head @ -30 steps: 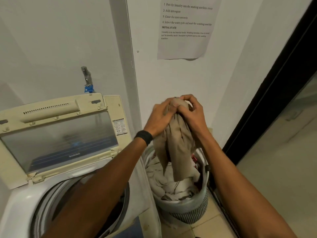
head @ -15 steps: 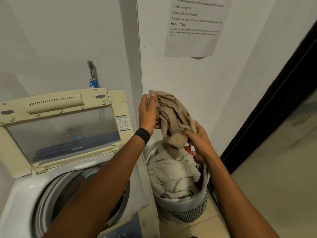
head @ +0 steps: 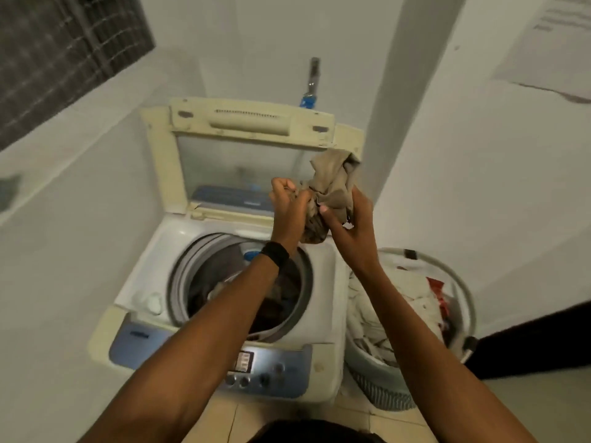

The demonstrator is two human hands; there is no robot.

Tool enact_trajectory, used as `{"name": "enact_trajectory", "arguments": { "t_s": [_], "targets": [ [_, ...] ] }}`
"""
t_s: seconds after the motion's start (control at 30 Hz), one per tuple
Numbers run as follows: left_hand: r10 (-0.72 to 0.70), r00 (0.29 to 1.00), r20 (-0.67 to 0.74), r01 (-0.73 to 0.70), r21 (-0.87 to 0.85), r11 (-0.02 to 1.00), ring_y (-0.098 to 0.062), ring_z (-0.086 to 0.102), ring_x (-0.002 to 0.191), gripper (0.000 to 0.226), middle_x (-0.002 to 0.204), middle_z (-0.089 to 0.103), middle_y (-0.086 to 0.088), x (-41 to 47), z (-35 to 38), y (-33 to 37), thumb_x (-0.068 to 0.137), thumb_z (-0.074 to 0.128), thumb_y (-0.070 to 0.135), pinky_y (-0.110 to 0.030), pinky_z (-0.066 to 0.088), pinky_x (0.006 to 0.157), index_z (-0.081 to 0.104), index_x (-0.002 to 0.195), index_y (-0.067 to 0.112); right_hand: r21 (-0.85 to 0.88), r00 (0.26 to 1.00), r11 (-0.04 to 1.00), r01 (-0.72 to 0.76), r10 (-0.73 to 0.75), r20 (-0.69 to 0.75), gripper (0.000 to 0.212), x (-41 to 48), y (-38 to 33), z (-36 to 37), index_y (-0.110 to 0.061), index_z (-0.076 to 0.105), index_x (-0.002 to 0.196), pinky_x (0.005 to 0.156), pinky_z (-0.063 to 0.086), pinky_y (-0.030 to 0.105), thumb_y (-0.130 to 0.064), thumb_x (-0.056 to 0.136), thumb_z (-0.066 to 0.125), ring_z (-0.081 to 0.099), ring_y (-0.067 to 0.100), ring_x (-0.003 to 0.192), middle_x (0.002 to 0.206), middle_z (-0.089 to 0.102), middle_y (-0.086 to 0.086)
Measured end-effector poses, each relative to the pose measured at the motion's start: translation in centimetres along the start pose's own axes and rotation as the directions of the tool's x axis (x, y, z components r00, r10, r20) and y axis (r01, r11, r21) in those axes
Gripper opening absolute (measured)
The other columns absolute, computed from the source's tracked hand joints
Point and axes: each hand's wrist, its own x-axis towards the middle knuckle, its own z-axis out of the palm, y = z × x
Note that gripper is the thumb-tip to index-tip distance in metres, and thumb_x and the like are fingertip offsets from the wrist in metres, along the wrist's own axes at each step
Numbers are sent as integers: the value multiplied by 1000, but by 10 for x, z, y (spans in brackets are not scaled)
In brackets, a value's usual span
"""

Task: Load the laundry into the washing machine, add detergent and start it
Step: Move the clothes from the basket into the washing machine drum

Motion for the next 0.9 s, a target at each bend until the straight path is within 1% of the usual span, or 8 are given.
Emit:
{"name": "enact_trajectory", "arguments": {
  "t_s": [0.07, 0.17, 0.23, 0.3, 0.37, 0.6, 0.73, 0.9],
  "targets": [
    [-25, 999, -43, 28, 54, 998, -19, 44, 84, 22, 98, 39, -8, -1, -37, -8, 82, 61, 33, -34, 42, 74, 40, 84, 27, 7, 1000, 1000, -3, 3, 7, 38, -9, 5, 36, -16, 55, 130, 91, 53, 19, -27, 97, 70, 51, 13, 118, 127, 45, 9],
    [-17, 999, -47, 24, 152, 988, -19, 45, 75, 23, 85, 43, -10, 3, -83, -24, 94, 65, 23, -37, 42, 72, 46, 80, 21, 39, 999, 999, -31, 30, 37, 41, -19, 18, 83, -18, 52, 137, 96, 54, 27, -28, 100, 66, 48, 4, 122, 133, 38, 4],
    [-81, 997, -17, 82, 356, 931, -21, 56, 80, 11, 87, 61, -8, 10, -114, -49, 100, 60, 18, -39, 50, 83, 60, 91, 12, -48, 982, 998, -49, 56, 181, 53, -18, 27, 105, -20, 44, 146, 97, 48, 18, -32, 99, 65, 48, -1, 119, 139, 40, 4],
    [-236, 970, 66, 146, 617, 773, -28, 64, 110, 22, 114, 73, -9, 14, -143, -72, 100, 53, 20, -49, 43, 110, 72, 111, 16, -285, 876, 958, -20, 154, 457, 65, -10, 44, 116, -16, 39, 151, 96, 45, 22, -39, 95, 66, 52, 14, 125, 143, 47, 9],
    [-351, 932, 93, 171, 739, 651, -33, 58, 127, 36, 134, 68, -11, 7, -163, -83, 99, 50, 20, -48, 39, 116, 69, 130, 22, -490, 698, 866, 102, 288, 656, 63, -7, 56, 120, -10, 44, 148, 102, 43, 31, -38, 96, 66, 53, 27, 129, 142, 54, 12],
    [-343, 932, 121, 162, 707, 688, -30, 55, 131, 45, 142, 60, -11, 0, -143, -87, 101, 52, 15, -36, 41, 110, 54, 146, 18, -565, 654, 825, 24, 415, 633, 40, -19, 68, 108, -20, 61, 135, 94, 45, 31, -37, 99, 62, 61, 24, 117, 129, 65, 8],
    [-340, 921, 189, 142, 651, 746, -25, 63, 118, 43, 130, 67, -9, 4, -115, -92, 100, 60, 20, -44, 50, 107, 58, 142, 24, -564, 699, 824, -54, 434, 568, 40, -12, 70, 83, -20, 62, 135, 103, 50, 39, -38, 99, 63, 62, 25, 118, 130, 66, 6],
    [-240, 928, 284, 2, 642, 766, -21, 65, 115, 31, 127, 70, -3, 8, -66, -96, 99, 63, 22, -38, 51, 103, 69, 129, 21, -522, 787, 832, -188, 446, 426, 31, -7, 76, 34, -20, 69, 123, 98, 53, 40, -35, 97, 65, 67, 21, 108, 121, 71, 1]
  ]
}}
